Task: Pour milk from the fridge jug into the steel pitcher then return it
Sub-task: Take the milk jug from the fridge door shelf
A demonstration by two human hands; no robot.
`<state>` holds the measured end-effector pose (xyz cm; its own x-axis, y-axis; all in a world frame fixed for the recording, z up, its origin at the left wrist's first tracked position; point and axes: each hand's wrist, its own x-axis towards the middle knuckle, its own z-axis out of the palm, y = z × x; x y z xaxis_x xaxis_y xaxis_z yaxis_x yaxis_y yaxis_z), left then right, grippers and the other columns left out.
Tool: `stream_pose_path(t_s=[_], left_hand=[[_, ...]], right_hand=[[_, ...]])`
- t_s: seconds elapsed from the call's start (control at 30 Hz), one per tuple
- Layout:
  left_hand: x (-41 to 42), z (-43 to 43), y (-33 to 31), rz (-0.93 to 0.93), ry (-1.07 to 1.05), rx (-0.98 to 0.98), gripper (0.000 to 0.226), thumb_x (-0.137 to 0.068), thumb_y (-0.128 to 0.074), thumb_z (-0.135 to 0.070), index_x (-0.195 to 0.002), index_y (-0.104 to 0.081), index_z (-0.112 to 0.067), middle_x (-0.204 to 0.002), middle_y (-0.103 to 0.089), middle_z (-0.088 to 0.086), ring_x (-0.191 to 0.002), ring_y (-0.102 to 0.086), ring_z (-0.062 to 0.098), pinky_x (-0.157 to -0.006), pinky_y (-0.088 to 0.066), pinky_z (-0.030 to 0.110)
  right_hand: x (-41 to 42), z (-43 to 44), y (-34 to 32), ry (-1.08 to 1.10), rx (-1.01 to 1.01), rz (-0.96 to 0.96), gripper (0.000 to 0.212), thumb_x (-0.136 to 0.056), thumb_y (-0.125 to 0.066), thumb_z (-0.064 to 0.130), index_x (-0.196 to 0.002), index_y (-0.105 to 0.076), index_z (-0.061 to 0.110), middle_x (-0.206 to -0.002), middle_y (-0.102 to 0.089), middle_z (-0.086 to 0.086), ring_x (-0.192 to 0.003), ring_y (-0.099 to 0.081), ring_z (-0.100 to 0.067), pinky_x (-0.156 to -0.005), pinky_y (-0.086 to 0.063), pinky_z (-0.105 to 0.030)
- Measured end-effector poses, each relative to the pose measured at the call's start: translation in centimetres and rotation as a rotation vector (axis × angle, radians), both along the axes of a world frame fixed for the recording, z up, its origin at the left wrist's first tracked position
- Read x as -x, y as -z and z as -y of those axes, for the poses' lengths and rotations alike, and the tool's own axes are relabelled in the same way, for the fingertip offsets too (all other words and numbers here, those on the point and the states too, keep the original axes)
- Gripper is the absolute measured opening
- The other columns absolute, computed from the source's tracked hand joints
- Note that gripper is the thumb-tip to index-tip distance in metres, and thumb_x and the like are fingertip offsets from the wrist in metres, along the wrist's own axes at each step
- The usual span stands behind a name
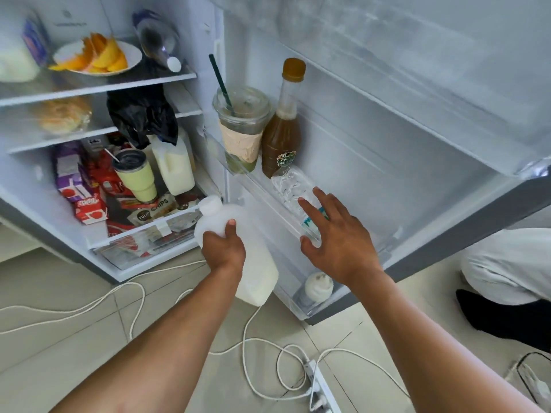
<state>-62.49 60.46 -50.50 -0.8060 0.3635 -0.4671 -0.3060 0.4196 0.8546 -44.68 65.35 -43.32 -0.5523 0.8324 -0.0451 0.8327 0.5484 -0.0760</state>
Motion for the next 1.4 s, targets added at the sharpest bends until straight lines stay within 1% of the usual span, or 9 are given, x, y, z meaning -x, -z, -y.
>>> stream_pose_path(t_s=[0.33,0.43,0.53,0.67,0.87,1.03,1.17,1.27,1.4], left_hand=[[1.1,7.7,-9.2,-0.086,0.057,0.023,0.042,-0.099,-0.058,-0.033,-0.119,-0.056,0.003,-0.123,-0.063,0.02,-0.109,-0.061,0.036,-0.079,-0.039,0.028],[1.7,9.7,-11.5,-0.082,0.062,0.032,0.043,-0.098,-0.059,-0.034,-0.12,-0.057,0.003,-0.123,-0.064,0.02,-0.108,-0.062,0.037,-0.081,-0.042,0.03],[2.9,10.7,-14.0,-0.111,0.064,0.035,0.045,-0.098,-0.058,-0.036,-0.122,-0.057,0.002,-0.123,-0.064,0.02,-0.11,-0.061,0.037,-0.089,-0.047,0.036],[4.3,11.5,-17.7,-0.175,0.06,0.036,0.047,-0.099,-0.057,-0.037,-0.126,-0.055,0.001,-0.127,-0.063,0.018,-0.112,-0.06,0.037,-0.088,-0.045,0.035],[5.3,12.6,-24.8,-0.358,0.145,0.056,0.052,-0.096,-0.058,-0.046,-0.123,-0.057,-0.001,-0.123,-0.064,0.017,-0.11,-0.06,0.039,-0.092,-0.049,0.042],[5.5,12.8,-31.6,-0.469,0.186,0.046,0.051,-0.094,-0.06,-0.048,-0.114,-0.061,-0.001,-0.119,-0.065,0.018,-0.108,-0.059,0.039,-0.085,-0.045,0.037],[4.9,12.7,-37.2,-0.581,0.229,-0.007,0.051,-0.093,-0.061,-0.048,-0.112,-0.061,0.0,-0.118,-0.065,0.019,-0.109,-0.059,0.039,-0.086,-0.045,0.038],[4.4,12.4,-41.3,-0.652,0.246,-0.081,0.049,-0.092,-0.06,-0.05,-0.098,-0.061,-0.002,-0.108,-0.067,0.019,-0.101,-0.061,0.039,-0.079,-0.046,0.038],[3.3,11.9,-45.2,-0.702,0.281,-0.141,0.048,-0.092,-0.054,-0.058,-0.085,-0.053,-0.01,-0.087,-0.072,0.016,-0.085,-0.065,0.032,-0.064,-0.039,0.032]], right_hand=[[2.6,3.1,-0.5,0.012,-0.028,0.08,0.063,-0.097,-0.042,0.045,-0.155,-0.022,0.026,-0.164,-0.008,-0.006,-0.15,-0.01,-0.031,-0.119,-0.012,-0.049],[2.9,4.6,-1.2,-0.029,-0.105,0.11,0.062,-0.093,-0.045,0.049,-0.147,-0.042,0.019,-0.157,-0.031,-0.013,-0.146,-0.026,-0.035,-0.117,-0.01,-0.059],[3.1,6.2,-3.2,-0.071,-0.19,-0.022,0.05,-0.091,-0.05,0.044,-0.131,-0.059,0.016,-0.14,-0.055,-0.009,-0.133,-0.048,-0.029,-0.114,-0.023,-0.057],[4.2,8.5,-8.1,-0.074,-0.12,-0.157,0.028,-0.095,-0.05,0.035,-0.103,-0.07,0.016,-0.102,-0.073,-0.005,-0.093,-0.068,-0.028,-0.083,-0.05,-0.038],[6.5,11.0,-16.3,-0.094,0.088,-0.147,0.04,-0.094,-0.041,0.031,-0.057,-0.04,0.017,-0.065,-0.052,-0.009,-0.064,-0.051,-0.03,-0.059,-0.037,-0.029],[7.1,12.7,-23.4,-0.159,0.081,-0.236,0.032,-0.097,-0.042,0.033,-0.068,-0.039,0.019,-0.083,-0.059,-0.009,-0.077,-0.054,-0.032,-0.063,-0.034,-0.032],[5.9,11.9,-29.5,-0.171,-0.063,-0.311,0.024,-0.099,-0.041,0.034,-0.096,-0.057,0.015,-0.105,-0.061,-0.003,-0.092,-0.06,-0.029,-0.067,-0.042,-0.034],[3.8,10.8,-33.5,-0.137,-0.209,-0.375,0.029,-0.098,-0.045,0.035,-0.12,-0.055,0.019,-0.122,-0.056,-0.003,-0.111,-0.053,-0.027,-0.087,-0.047,-0.039],[0.6,9.8,-37.2,0.09,-0.32,-0.233,0.051,-0.095,-0.047,0.038,-0.141,-0.039,0.018,-0.146,-0.037,-0.011,-0.138,-0.028,-0.033,-0.114,-0.022,-0.048]])
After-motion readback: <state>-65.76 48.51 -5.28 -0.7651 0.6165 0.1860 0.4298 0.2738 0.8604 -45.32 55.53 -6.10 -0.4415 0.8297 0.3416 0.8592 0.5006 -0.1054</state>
